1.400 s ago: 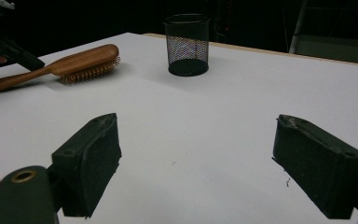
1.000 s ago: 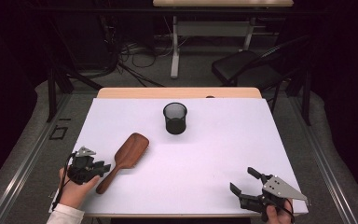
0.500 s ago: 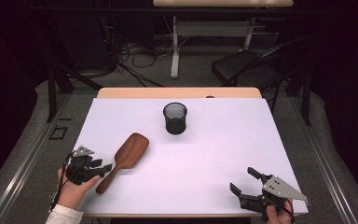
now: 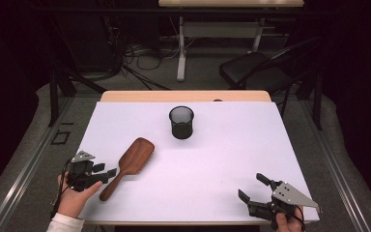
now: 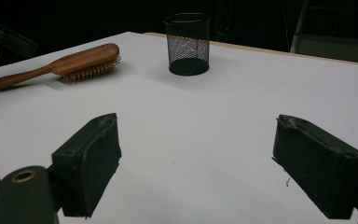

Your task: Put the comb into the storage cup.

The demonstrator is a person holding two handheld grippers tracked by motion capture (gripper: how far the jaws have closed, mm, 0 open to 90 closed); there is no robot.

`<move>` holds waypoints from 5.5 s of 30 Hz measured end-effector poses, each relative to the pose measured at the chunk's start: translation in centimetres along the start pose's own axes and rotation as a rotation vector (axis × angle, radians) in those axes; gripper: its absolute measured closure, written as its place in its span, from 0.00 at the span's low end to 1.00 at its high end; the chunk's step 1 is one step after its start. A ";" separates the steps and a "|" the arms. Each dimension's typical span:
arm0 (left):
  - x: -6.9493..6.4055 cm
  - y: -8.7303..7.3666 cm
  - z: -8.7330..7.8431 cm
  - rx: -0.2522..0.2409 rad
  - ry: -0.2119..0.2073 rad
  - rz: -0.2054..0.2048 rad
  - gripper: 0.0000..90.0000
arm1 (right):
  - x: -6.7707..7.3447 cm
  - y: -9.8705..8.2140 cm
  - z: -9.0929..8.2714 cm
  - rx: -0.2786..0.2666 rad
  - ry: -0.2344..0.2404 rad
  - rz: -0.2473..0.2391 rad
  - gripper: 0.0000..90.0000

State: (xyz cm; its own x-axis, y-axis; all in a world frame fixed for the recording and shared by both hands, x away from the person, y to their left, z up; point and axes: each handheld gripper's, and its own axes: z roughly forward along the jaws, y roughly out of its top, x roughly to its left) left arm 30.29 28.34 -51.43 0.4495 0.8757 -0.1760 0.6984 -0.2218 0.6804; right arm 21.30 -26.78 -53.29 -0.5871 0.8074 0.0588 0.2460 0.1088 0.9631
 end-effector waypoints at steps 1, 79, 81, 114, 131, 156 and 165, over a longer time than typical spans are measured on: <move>0.0 0.0 -0.1 -0.002 0.002 0.008 0.48 | 0.0 0.0 0.0 0.001 0.000 -0.001 0.16; -1.7 3.6 -0.3 0.164 -0.053 0.071 0.01 | 0.2 0.1 0.2 -0.010 0.030 0.009 0.16; -1.7 3.7 -0.1 0.171 -0.051 0.073 0.01 | 0.2 0.1 0.2 -0.010 0.037 0.010 0.16; -2.4 3.5 3.2 0.339 -0.035 0.105 0.10 | 0.1 0.1 0.0 -0.020 0.033 0.007 0.16; -2.5 3.4 4.9 0.404 0.001 0.159 0.23 | 0.1 0.1 -0.1 -0.013 0.031 0.019 0.16; -2.7 3.3 5.5 0.456 0.040 0.207 0.55 | 0.1 0.1 0.0 -0.013 0.036 0.010 0.16; -3.1 3.4 5.7 0.459 0.047 0.214 0.66 | 0.1 0.1 0.0 -0.013 0.038 0.010 0.16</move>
State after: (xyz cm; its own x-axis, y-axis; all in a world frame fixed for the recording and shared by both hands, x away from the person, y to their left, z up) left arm 34.50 22.41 -52.63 0.5911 0.8062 -0.0274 0.7709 -0.5546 0.3134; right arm 21.22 -26.69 -53.21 -0.6134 0.7859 0.0780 0.2419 0.0929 0.9658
